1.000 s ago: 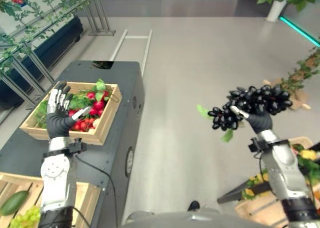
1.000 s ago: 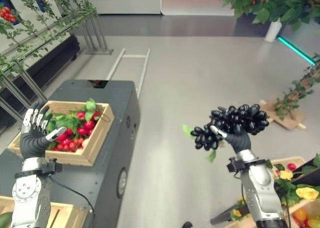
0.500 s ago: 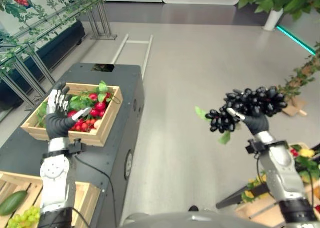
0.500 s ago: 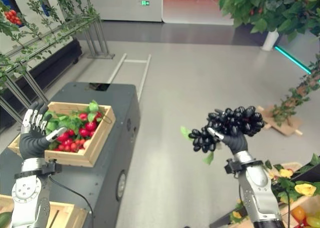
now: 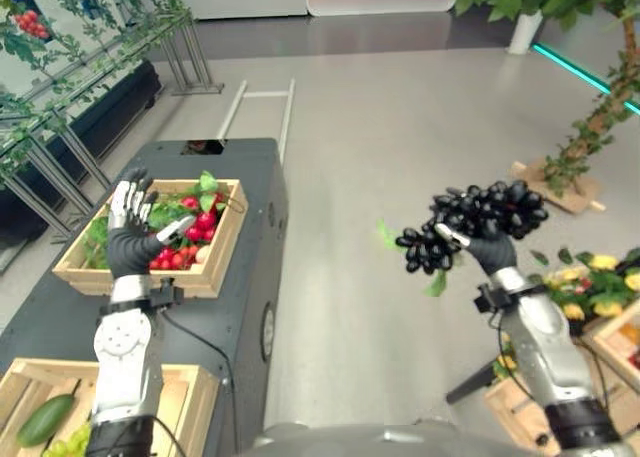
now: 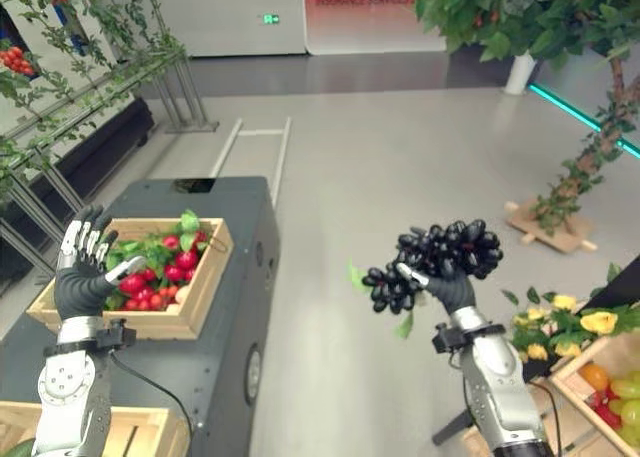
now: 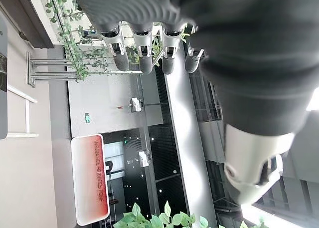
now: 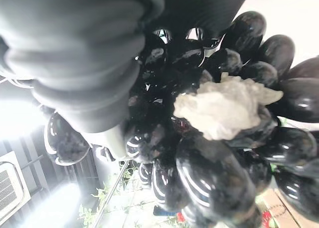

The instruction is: Pick up the fruits from the basket on one side to the basket on the other side

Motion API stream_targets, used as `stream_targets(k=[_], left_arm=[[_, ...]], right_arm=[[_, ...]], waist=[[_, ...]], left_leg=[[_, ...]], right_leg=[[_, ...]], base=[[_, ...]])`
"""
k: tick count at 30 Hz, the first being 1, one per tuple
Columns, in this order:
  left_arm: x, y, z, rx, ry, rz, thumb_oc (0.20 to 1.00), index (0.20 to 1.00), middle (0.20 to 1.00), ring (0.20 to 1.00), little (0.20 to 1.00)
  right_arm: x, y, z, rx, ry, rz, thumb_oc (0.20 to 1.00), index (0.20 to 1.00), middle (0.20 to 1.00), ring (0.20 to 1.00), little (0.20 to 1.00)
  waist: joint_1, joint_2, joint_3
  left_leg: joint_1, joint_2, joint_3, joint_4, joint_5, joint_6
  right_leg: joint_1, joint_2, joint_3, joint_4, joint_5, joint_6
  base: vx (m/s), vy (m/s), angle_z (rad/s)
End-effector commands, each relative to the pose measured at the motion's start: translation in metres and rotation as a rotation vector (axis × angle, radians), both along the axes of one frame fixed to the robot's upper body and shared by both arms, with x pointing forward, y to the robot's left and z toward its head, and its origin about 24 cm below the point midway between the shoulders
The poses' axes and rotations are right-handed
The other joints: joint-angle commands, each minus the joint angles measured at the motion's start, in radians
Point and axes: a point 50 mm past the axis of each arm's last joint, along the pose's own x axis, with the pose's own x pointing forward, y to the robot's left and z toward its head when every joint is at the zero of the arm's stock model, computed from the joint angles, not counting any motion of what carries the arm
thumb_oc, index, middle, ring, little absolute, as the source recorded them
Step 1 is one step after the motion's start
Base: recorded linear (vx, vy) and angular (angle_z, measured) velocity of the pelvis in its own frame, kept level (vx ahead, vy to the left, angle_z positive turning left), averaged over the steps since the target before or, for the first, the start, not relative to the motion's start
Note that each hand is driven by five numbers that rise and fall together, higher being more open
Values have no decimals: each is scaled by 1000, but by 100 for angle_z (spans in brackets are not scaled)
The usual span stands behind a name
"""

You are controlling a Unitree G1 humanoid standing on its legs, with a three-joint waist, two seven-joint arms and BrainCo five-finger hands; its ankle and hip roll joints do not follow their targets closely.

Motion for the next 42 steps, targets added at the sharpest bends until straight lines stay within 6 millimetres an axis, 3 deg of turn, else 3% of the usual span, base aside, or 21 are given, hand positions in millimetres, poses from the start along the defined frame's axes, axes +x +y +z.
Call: stream_targets(k=[1, 2, 3, 7, 15, 17, 20, 21, 23, 24, 25, 27, 29, 30, 35, 42], left_arm=[[-4, 2, 27, 105, -105, 2, 1000, 1000, 1000, 1000, 1000], [-6, 3, 26, 102, -103, 10, 1000, 1000, 1000, 1000, 1000], [-10, 5, 25, 95, -101, 20, 1000, 1000, 1000, 1000, 1000], [-17, 7, 16, 53, -80, 32, 1000, 1000, 1000, 1000, 1000], [-22, 5, 6, 2, -49, 29, 1000, 1000, 1000, 1000, 1000], [-21, 5, 5, -3, -43, 30, 1000, 1000, 1000, 1000, 1000], [-19, 3, 3, -10, -39, 21, 1000, 1000, 1000, 1000, 1000], [-17, 1, 4, -7, -41, 3, 1000, 1000, 1000, 1000, 1000], [-15, -1, 5, -17, -51, -4, 1000, 1000, 1000, 1000, 1000], [-15, -1, 5, -18, -52, -5, 1000, 1000, 1000, 1000, 1000], [-15, 0, 6, -21, -62, -1, 1000, 1000, 1000, 1000, 1000], [-13, -1, 7, -30, -68, -2, 1000, 1000, 1000, 1000, 1000], [-13, -1, 7, -31, -67, -3, 1000, 1000, 1000, 1000, 1000], [-11, -1, 9, -26, -73, -1, 1000, 1000, 1000, 1000, 1000], [-8, -4, 6, -11, -56, -3, 1000, 1000, 1000, 1000, 1000], [-11, 2, 8, 2, -59, 28, 1000, 1000, 1000, 1000, 1000]], right_arm=[[18, 13, 40, 10, -202, 58, 200, 200, 200, 200, 200], [19, 14, 42, 15, -208, 65, 200, 200, 200, 200, 200], [20, 14, 43, 15, -212, 68, 200, 200, 200, 200, 200], [20, 10, 47, 15, -224, 60, 200, 200, 200, 200, 200], [16, 0, 46, 20, -216, 21, 200, 200, 200, 200, 200], [14, -5, 48, 16, -233, -2, 200, 200, 200, 200, 200], [13, -8, 50, 15, -244, -17, 200, 200, 200, 200, 200], [12, -12, 51, 0, -245, -26, 200, 200, 200, 200, 200], [12, -14, 53, -8, -252, -36, 200, 200, 200, 200, 200], [13, -14, 53, -8, -252, -36, 200, 200, 200, 200, 200], [15, -13, 55, -9, -260, -33, 200, 200, 200, 200, 200], [16, -14, 56, 1, -265, -43, 200, 200, 200, 200, 200], [16, -13, 56, 8, -264, -41, 200, 200, 200, 200, 200], [16, -11, 57, 14, -273, -39, 200, 200, 200, 200, 200], [13, -15, 54, 28, -268, -53, 200, 200, 200, 200, 200], [11, -11, 42, 82, -224, -53, 200, 200, 200, 200, 200]], waist=[[45, -66, -43], [63, -67, -50], [84, -67, -59], [122, -71, -74], [139, -69, -89], [141, -65, -75], [140, -60, -55], [143, -53, -35], [154, -53, -14], [152, -53, -13], [159, -65, -3], [141, -78, -9], [135, -78, -15], [121, -76, -29], [82, -63, -72], [86, -79, -85]], left_leg=[[-33, -115, -84, 15, -10, 3], [-41, -103, -71, 16, -6, -5], [-40, -84, -70, 20, -24, -25], [-81, -22, -6, 30, 8, -70], [-127, 36, 14, 11, 92, -123], [-168, 62, 6, 18, 138, -155], [-204, 88, 7, 25, 180, -183], [-237, 106, -5, 32, 213, -209], [-269, 100, -61, 61, 209, -230], [-272, 100, -63, 64, 207, -230], [-258, 79, -119, 129, 144, -212], [-225, 87, -124, 182, 76, -188], [-215, 89, -135, 189, 54, -186], [-174, 75, -160, 167, -1, -183], [-114, 66, -144, 29, 20, -177], [-96, 31, -133, 43, -10, -147]], right_leg=[[92, 80, 1, -156, 145, 38], [109, 83, -19, -195, 107, 20], [127, 108, 10, -231, 42, 17], [182, 175, 18, -378, -9, -25], [238, 256, 35, -510, -25, -63], [252, 295, 53, -556, -37, -86], [260, 316, 62, -594, -33, -93], [267, 324, 67, -622, -23, -96], [257, 317, 71, -634, -10, -98], [257, 318, 70, -634, -10, -98], [241, 300, 69, -631, 13, -97], [222, 287, 66, -619, 22, -96], [218, 285, 68, -616, 21, -95], [201, 279, 75, -611, 27, -90], [193, 278, 67, -605, 36, -79], [201, 230, 61, -557, 46, -65]], base=[[-151, -282, -35], [-41, -277, -40], [-22, -286, -40], [-77, -250, -69], [-84, -157, -18], [-163, -173, -5], [-134, -102, 6], [-227, -113, 11], [-163, -55, 19], [-144, -30, 27], [-136, -26, 22], [-132, -1, 8], [-47, 40, 4], [-11, 101, 4], [15, 101, 6], [34, 82, 6]])
